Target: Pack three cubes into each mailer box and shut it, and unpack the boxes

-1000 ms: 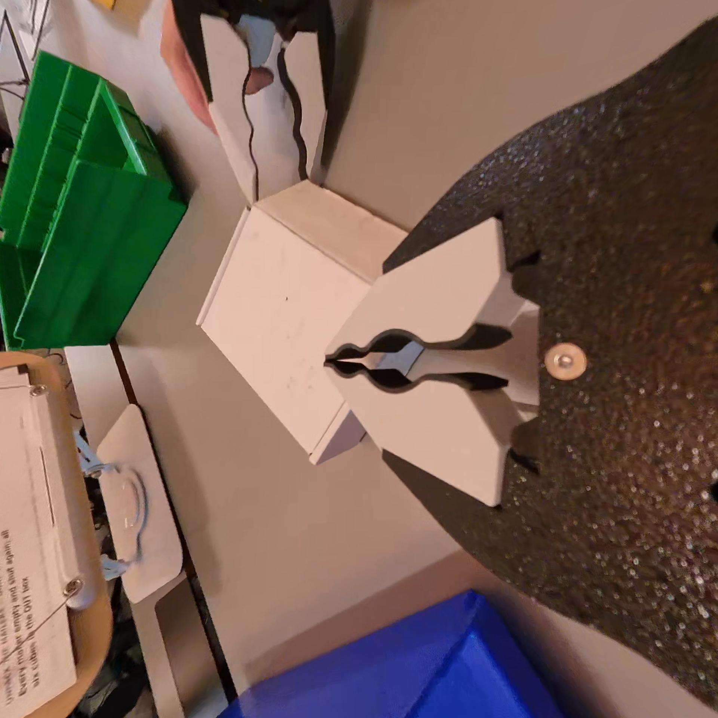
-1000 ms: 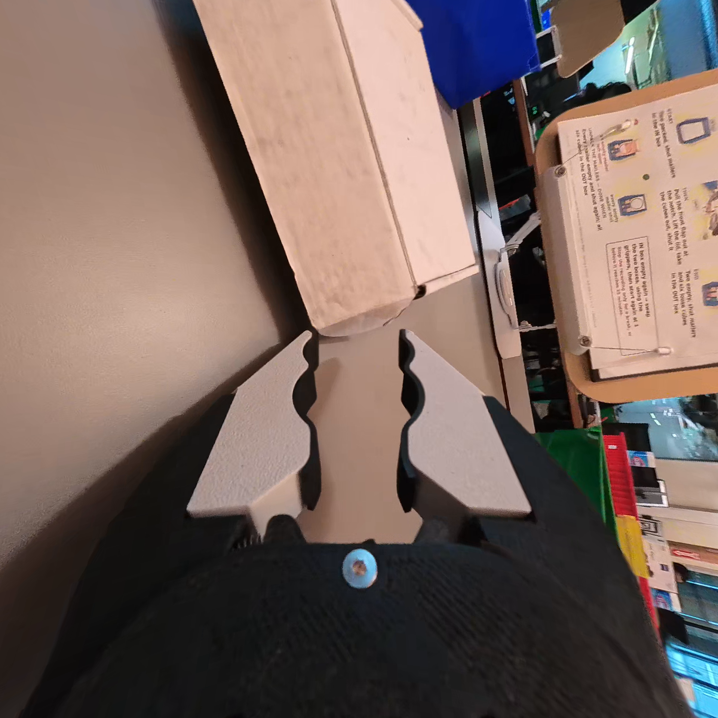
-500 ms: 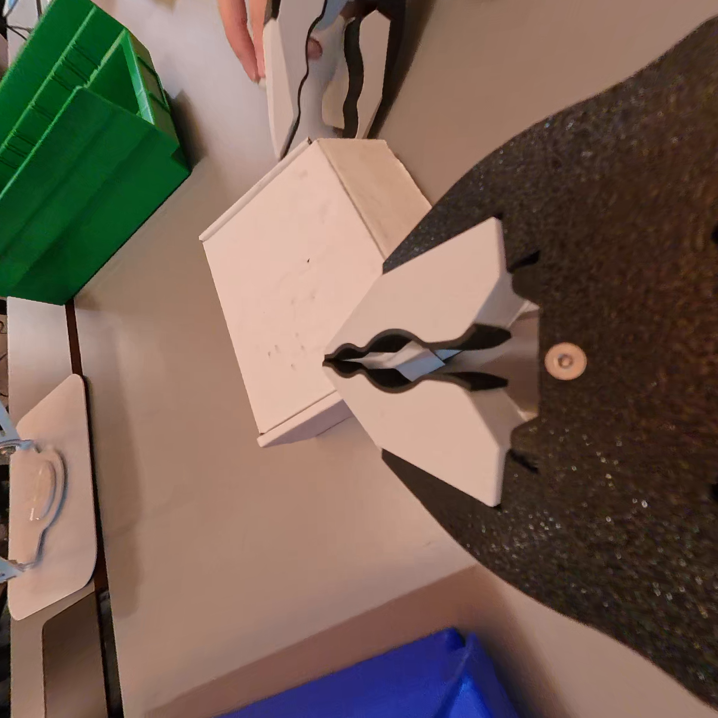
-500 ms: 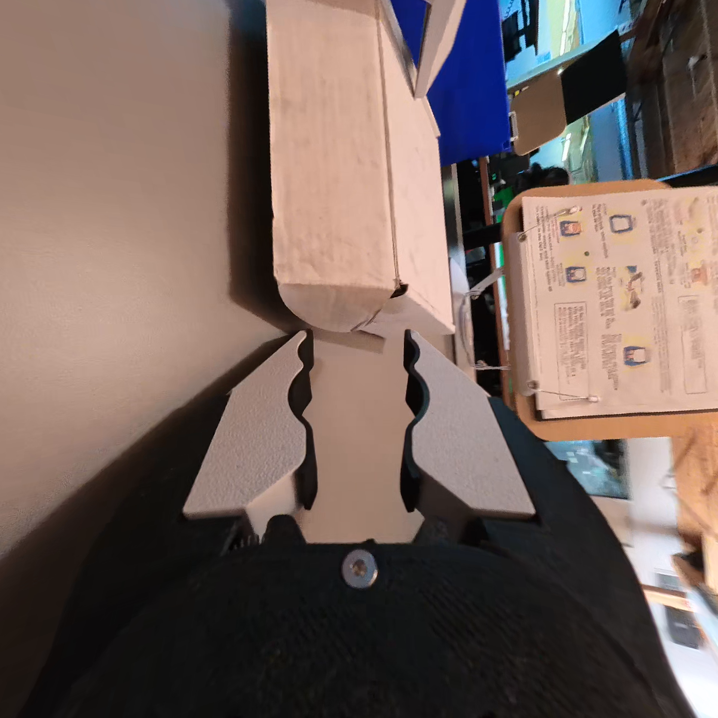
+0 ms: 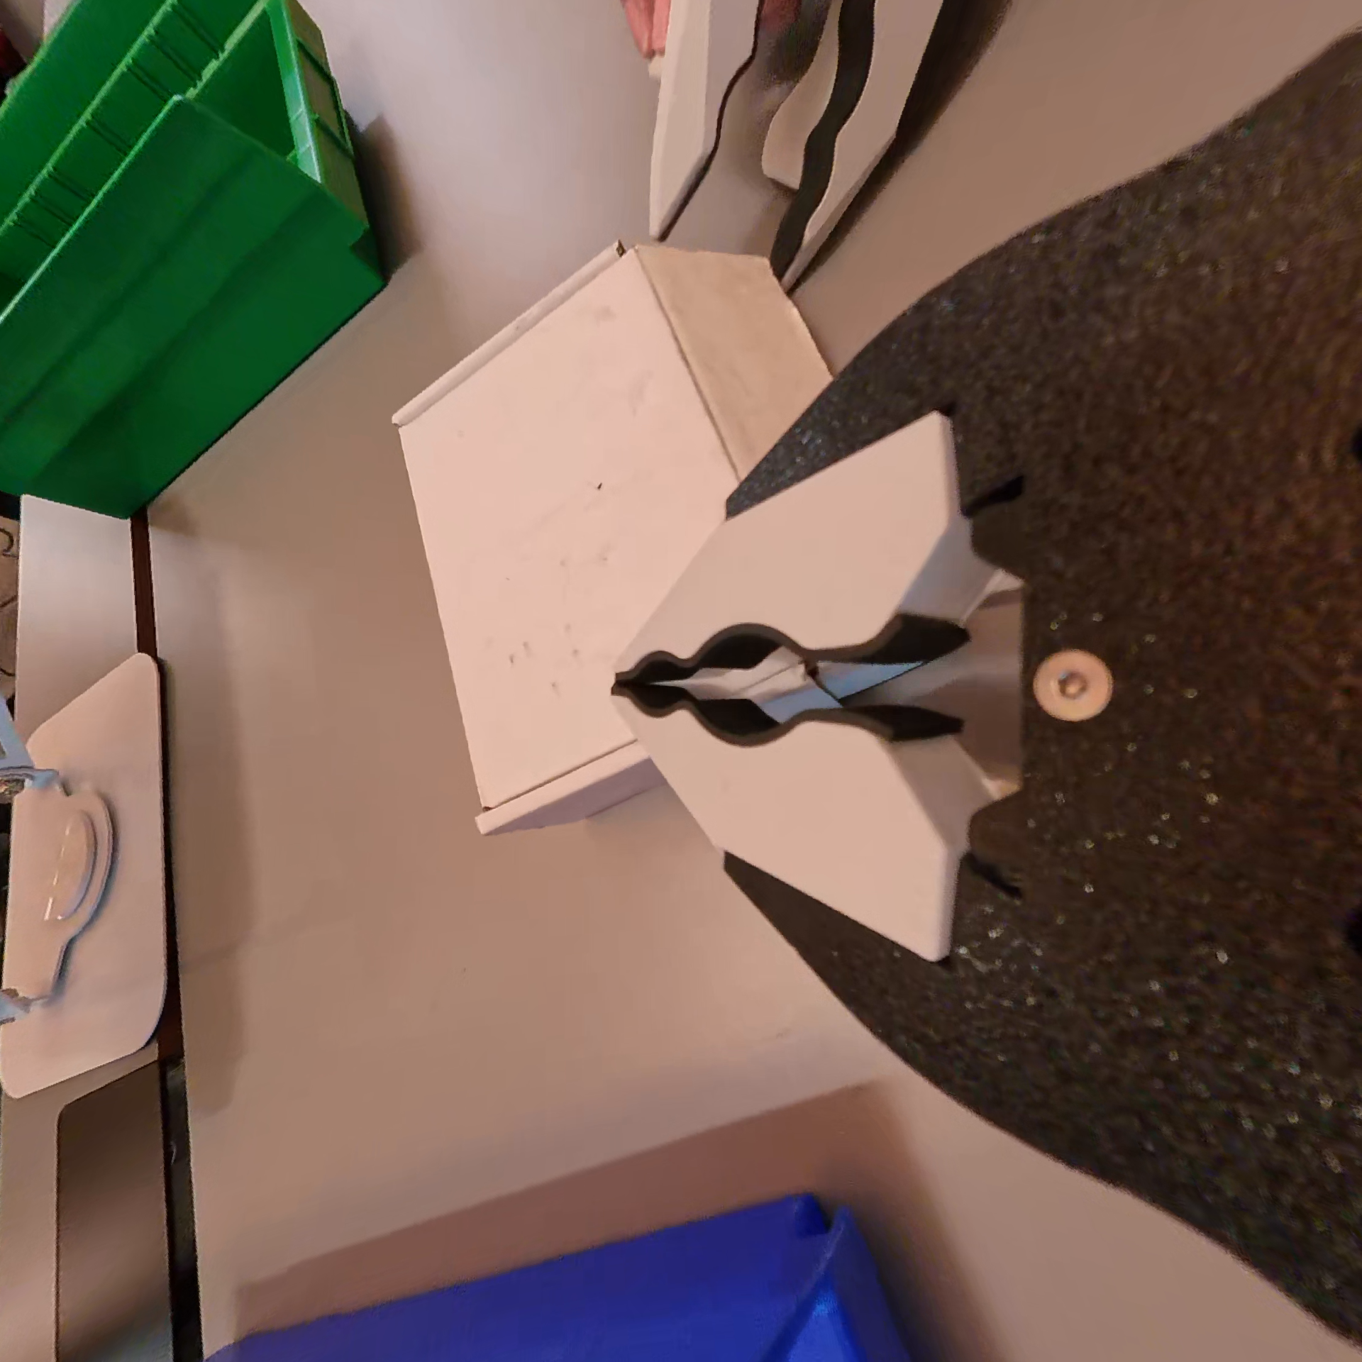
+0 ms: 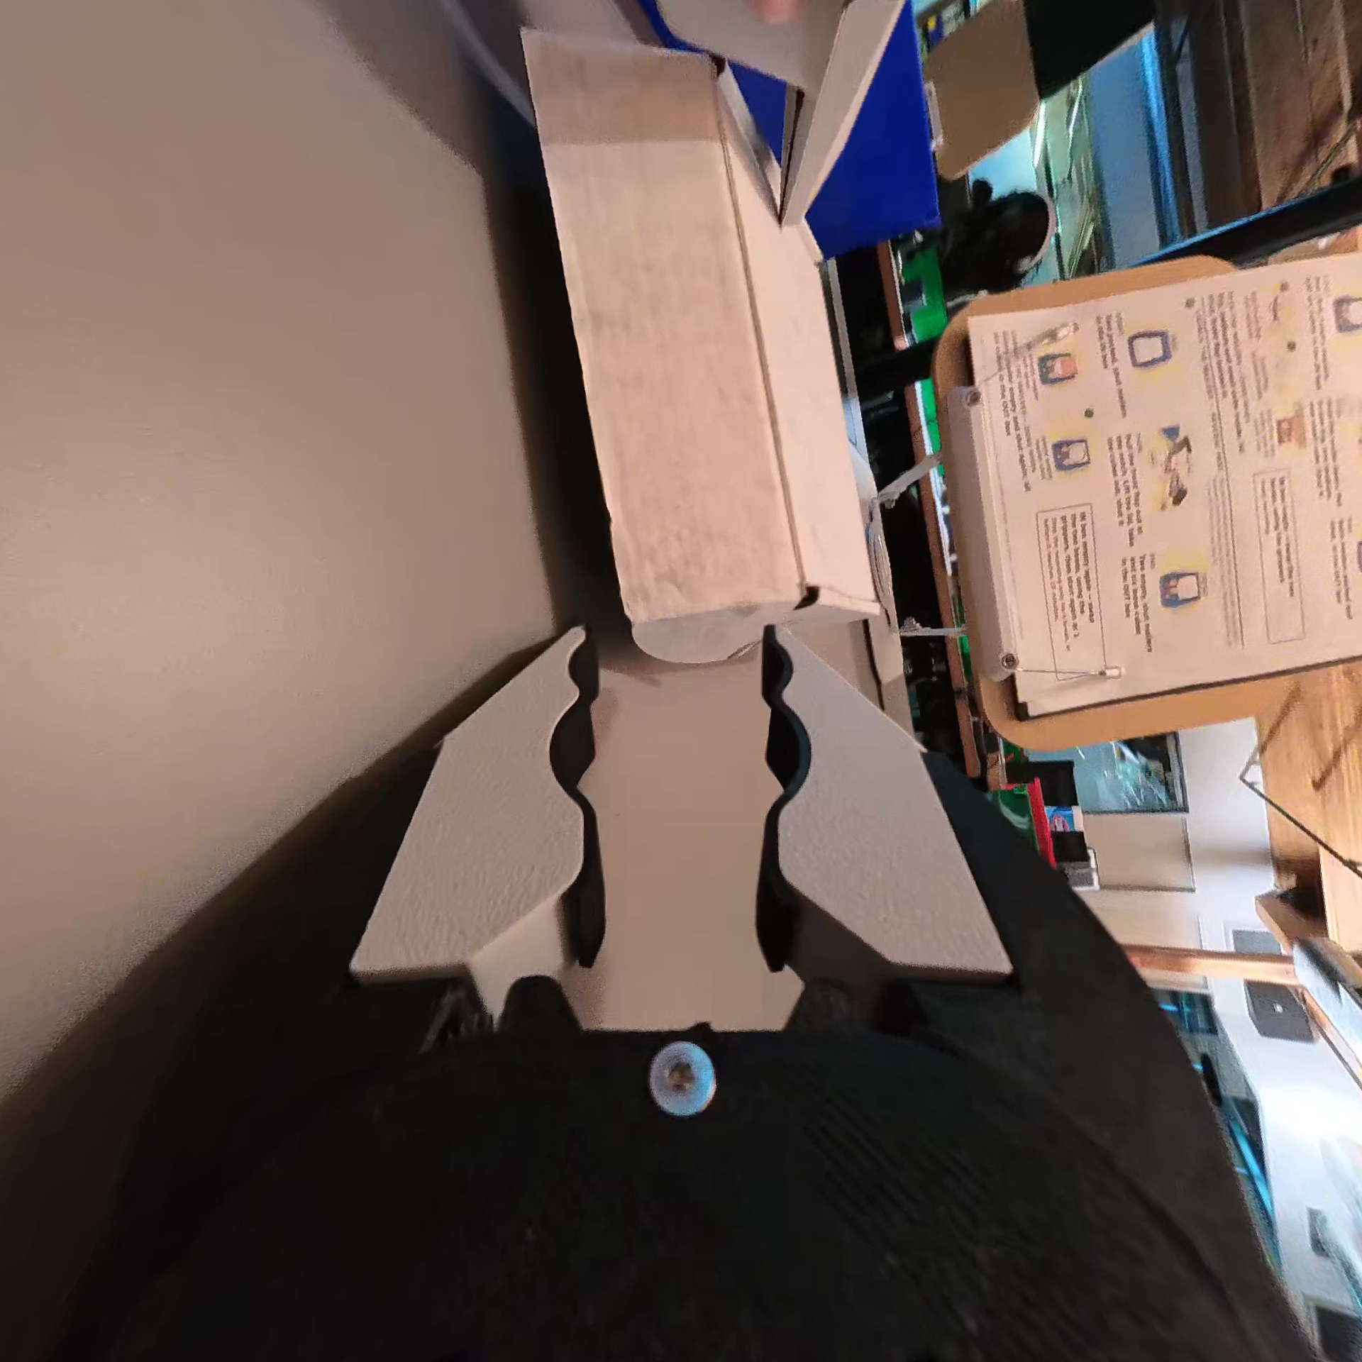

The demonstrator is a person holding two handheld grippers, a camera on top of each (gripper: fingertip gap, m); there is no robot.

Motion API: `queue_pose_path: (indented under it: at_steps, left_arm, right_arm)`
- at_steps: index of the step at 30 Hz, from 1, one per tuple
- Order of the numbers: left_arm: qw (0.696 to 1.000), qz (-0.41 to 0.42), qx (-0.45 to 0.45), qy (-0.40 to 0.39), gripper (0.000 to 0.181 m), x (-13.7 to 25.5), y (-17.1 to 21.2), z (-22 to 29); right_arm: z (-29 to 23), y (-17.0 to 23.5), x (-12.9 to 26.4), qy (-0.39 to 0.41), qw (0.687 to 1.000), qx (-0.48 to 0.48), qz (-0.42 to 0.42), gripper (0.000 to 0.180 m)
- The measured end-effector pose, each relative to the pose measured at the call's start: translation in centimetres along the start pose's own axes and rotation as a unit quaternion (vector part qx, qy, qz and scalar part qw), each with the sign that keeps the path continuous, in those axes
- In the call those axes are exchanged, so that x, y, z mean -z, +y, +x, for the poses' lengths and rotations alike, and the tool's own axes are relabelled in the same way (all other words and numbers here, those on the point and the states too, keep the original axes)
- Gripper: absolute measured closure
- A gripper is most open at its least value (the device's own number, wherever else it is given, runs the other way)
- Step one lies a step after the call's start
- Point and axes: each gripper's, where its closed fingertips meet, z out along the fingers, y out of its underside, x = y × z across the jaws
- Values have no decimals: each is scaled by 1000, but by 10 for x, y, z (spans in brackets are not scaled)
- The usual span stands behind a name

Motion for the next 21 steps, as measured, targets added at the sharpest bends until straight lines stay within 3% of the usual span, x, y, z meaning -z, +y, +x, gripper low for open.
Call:
queue_pose_path:
  at_steps: [4,7,11,14,18,21]
  left_arm:
    - [1000,5,7,3,181,0,0,0]
    - [1000,10,13,8,181,0,0,0]
    - [1000,14,15,9,181,0,0,1]
    - [1000,16,16,11,181,0,0,1]
    - [1000,15,18,13,181,0,0,1]
    - [1000,13,16,8,181,0,0,0]
  right_arm:
    - [7,-1,-4,13,999,-35,-17,143]
    - [5,8,-5,7,997,-60,-39,163]
    - [4,16,-9,1,995,-76,-57,168]
    - [7,26,-13,9,993,-87,-83,167]
    - [18,34,-19,30,994,-43,-94,149]
    - [14,33,-23,17,996,-26,-85,174]
